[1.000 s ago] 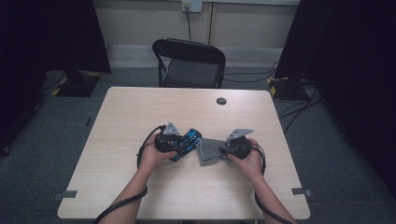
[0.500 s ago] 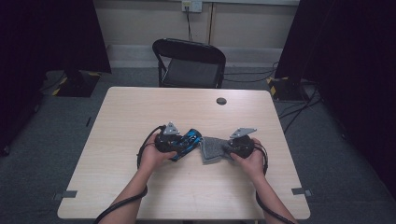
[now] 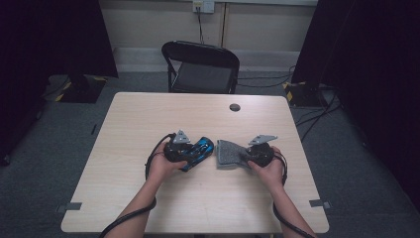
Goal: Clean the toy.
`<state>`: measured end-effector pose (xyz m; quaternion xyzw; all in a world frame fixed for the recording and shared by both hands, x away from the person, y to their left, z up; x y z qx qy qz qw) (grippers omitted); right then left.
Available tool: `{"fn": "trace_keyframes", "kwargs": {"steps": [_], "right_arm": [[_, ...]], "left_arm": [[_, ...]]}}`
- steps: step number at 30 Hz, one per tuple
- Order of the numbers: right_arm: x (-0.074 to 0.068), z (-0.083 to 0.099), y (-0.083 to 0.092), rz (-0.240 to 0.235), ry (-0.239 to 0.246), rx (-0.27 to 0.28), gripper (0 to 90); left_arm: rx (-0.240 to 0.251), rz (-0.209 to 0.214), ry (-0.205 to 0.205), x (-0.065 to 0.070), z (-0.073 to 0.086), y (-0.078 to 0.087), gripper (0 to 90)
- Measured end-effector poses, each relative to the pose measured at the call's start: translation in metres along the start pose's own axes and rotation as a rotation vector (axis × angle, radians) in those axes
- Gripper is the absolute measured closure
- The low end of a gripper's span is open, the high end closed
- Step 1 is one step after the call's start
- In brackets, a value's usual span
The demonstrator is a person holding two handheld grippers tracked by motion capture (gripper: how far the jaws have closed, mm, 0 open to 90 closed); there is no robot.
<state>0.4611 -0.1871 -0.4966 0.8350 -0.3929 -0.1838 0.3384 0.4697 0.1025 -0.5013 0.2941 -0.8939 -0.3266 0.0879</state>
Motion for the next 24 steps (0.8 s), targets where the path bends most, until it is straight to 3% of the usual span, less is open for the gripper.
{"fn": "trace_keyframes", "kwargs": {"steps": [8,12,17,22,24], "right_arm": [[0.002,-0.003,0.014,-0.02,0.002,0.042,72.2],[-0.005,-0.003,0.02,-0.077,0.023,0.058,72.1],[-0.019,-0.002,0.024,-0.114,0.062,0.046,72.0],[-0.033,-0.001,0.024,-0.213,0.081,0.066,71.7],[-0.039,0.0,0.024,-0.228,0.093,0.056,71.7]], "left_arm": [[0.002,-0.003,0.002,0.0,0.0,0.0,49.0],[0.008,0.0,0.012,0.0,0.0,-0.001,48.9],[0.004,-0.001,0.004,0.0,0.0,0.0,47.8],[0.009,-0.011,0.015,-0.001,0.0,0.001,45.6],[0.021,-0.017,0.017,-0.002,-0.001,0.004,45.1]]}}
Point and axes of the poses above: each handheld gripper's, and its own axes: y roughly backward along the jaws, z roughly out of its underside, x roughly to its right, the point moved 3 cm from there along -y, roughly forward along the jaws, and after that the axes turned 5 degrees about -y, right-handed, at the moved point
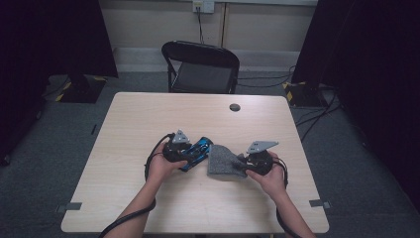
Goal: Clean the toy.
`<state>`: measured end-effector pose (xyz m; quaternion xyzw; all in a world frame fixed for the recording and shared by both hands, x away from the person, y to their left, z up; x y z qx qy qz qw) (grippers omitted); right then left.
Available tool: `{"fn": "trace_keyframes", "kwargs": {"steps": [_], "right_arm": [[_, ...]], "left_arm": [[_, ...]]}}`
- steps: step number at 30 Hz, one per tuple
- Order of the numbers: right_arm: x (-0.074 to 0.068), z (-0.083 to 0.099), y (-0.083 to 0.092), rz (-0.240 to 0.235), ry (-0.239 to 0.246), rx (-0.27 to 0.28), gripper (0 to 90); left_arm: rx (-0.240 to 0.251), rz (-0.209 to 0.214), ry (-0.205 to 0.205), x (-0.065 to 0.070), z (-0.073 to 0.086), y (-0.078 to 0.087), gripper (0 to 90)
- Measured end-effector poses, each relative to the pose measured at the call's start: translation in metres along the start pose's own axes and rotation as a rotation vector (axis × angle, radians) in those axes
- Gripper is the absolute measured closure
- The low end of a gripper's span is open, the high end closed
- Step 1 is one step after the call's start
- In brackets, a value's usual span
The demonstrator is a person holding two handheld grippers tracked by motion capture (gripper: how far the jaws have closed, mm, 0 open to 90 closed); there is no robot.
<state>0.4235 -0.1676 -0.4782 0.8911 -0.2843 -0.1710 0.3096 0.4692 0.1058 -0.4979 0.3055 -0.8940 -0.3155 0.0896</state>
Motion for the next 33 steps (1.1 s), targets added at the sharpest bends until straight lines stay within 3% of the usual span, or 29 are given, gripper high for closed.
{"fn": "trace_keyframes", "kwargs": {"steps": [5,8,17,19,26,28,33], "right_arm": [[-0.012,0.002,-0.003,-0.031,0.02,-0.014,71.7],[-0.021,0.003,-0.006,-0.066,0.037,-0.022,71.3],[-0.051,0.001,-0.02,-0.131,0.11,-0.046,70.1],[-0.055,0.002,-0.025,-0.145,0.113,-0.055,69.8],[-0.054,0.003,-0.028,-0.173,0.101,-0.045,56.3],[-0.051,0.002,-0.025,-0.18,0.087,-0.032,49.0],[-0.04,0.0,-0.014,-0.202,0.053,0.006,40.0]], "left_arm": [[0.031,0.013,-0.002,-0.001,-0.006,0.011,44.1],[0.052,0.039,0.018,0.002,-0.009,0.018,43.7],[0.072,0.121,-0.016,0.021,-0.015,0.035,45.7],[0.072,0.137,-0.041,0.028,-0.015,0.038,46.2],[0.059,0.191,-0.05,0.045,-0.017,0.037,44.3],[0.055,0.214,-0.03,0.049,-0.017,0.034,43.0],[0.031,0.244,-0.094,0.065,-0.018,0.025,40.4]]}}
Point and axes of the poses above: each handheld gripper's, and its own axes: y roughly backward along the jaws, z roughly out of its underside, x roughly to its right, the point moved 3 cm from there along -y, roughly forward along the jaws, and after that the axes turned 5 degrees about -y, right-handed, at the moved point
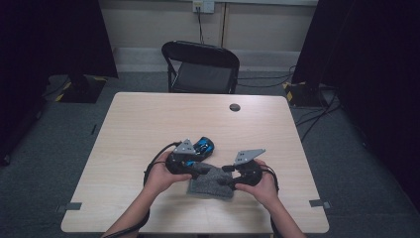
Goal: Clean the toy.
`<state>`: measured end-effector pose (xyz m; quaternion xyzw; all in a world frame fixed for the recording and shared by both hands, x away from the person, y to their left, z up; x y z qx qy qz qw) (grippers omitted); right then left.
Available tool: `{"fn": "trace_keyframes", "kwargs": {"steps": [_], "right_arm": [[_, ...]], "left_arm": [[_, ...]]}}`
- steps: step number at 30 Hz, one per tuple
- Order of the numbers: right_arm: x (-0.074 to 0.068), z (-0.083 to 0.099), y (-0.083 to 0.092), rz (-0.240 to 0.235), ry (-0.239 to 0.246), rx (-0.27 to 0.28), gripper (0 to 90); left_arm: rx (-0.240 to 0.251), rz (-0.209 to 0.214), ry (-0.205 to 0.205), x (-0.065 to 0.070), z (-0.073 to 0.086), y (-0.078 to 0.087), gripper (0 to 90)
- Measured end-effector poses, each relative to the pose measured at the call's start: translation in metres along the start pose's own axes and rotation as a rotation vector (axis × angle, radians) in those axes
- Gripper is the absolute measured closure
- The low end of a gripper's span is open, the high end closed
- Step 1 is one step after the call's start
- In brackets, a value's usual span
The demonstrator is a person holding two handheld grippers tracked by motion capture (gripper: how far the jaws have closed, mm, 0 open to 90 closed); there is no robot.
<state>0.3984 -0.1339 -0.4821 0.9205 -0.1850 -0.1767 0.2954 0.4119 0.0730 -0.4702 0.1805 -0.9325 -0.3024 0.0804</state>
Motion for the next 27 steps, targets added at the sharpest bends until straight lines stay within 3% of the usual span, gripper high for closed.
{"fn": "trace_keyframes", "kwargs": {"steps": [5,10,15,18,21,27], "right_arm": [[0.013,0.005,0.009,0.037,-0.031,0.063,32.0],[0.026,0.01,0.015,0.074,-0.083,0.072,23.9],[0.028,0.011,0.012,0.081,-0.082,0.062,21.0],[0.026,0.011,0.01,0.084,-0.062,0.058,20.8],[0.026,0.01,0.01,0.087,-0.059,0.052,20.6],[0.025,0.007,0.009,0.096,-0.054,0.056,20.1]], "left_arm": [[-0.019,0.037,-0.047,0.009,-0.002,-0.011,38.4],[-0.054,0.067,-0.109,0.015,0.003,-0.021,36.2],[-0.083,0.082,-0.149,0.016,0.013,-0.027,35.2],[-0.131,0.088,-0.174,0.017,0.02,-0.029,34.3],[-0.145,0.104,-0.168,0.017,0.027,-0.031,33.1],[-0.079,0.103,-0.136,0.017,0.038,-0.032,33.8]]}}
Point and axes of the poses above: each handheld gripper's, and its own axes: y roughly backward along the jaws, z roughly out of its underside, x roughly to its right, the point moved 3 cm from there along -y, roughly forward along the jaws, and after that the axes turned 5 degrees about -y, right-handed, at the moved point
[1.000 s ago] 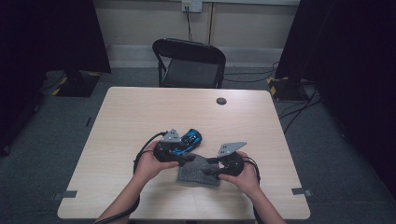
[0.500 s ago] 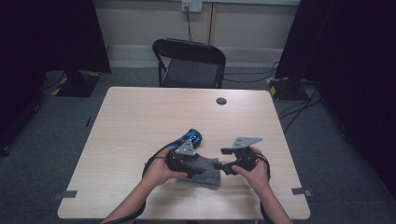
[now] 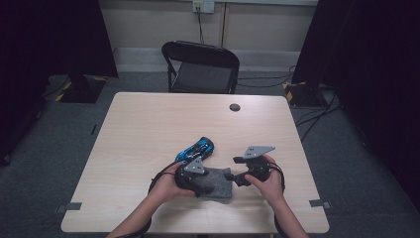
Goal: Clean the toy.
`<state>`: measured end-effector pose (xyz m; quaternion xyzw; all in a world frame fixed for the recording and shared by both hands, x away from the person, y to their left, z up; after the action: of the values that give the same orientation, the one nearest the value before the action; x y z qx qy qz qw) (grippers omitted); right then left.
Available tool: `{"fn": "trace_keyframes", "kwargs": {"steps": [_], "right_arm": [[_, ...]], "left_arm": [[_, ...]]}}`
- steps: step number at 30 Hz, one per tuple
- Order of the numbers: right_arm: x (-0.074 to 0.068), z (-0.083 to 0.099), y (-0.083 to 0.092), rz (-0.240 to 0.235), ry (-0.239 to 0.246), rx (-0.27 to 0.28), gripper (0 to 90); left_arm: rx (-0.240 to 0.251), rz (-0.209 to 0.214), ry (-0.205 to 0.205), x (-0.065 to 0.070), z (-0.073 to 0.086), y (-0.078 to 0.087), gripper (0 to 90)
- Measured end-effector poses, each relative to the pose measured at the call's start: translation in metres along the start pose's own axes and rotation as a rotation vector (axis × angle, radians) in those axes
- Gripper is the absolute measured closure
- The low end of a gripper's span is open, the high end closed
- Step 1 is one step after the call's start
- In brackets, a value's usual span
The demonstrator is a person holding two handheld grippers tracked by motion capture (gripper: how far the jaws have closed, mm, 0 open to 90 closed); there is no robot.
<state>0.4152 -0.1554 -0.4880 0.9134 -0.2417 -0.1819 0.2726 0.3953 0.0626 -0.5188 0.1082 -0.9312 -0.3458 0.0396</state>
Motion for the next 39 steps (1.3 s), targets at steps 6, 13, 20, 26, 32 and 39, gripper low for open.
{"fn": "trace_keyframes", "kwargs": {"steps": [6,13,20,26,32,39], "right_arm": [[-0.003,-0.009,-0.005,0.009,0.01,0.001,19.5],[-0.003,-0.018,-0.02,0.014,0.006,-0.01,19.4],[-0.008,-0.034,-0.033,0.025,0.043,-0.018,18.0],[-0.005,-0.048,-0.048,0.048,0.05,-0.024,17.3],[-0.005,-0.064,-0.064,0.064,0.033,-0.004,17.3],[-0.011,-0.079,-0.095,0.055,0.055,-0.038,17.2]], "left_arm": [[0.001,0.005,0.056,0.004,0.002,0.005,60.5],[-0.025,0.004,0.206,0.012,0.003,0.018,70.1],[-0.011,-0.065,0.21,0.008,0.013,0.052,70.9],[-0.02,-0.091,0.229,0.004,0.034,0.082,71.0],[-0.044,-0.106,0.24,0.002,0.052,0.097,71.0],[-0.033,-0.121,0.251,0.001,0.056,0.109,70.7]]}}
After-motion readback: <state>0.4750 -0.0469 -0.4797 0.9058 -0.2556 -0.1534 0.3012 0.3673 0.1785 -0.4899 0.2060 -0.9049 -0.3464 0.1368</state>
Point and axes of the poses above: each handheld gripper's, and its own axes: y roughly backward along the jaws, z roughly out of its underside, x roughly to its right, the point moved 3 cm from there along -y, roughly forward along the jaws, and after that the axes turned 5 degrees about -y, right-handed, at the moved point
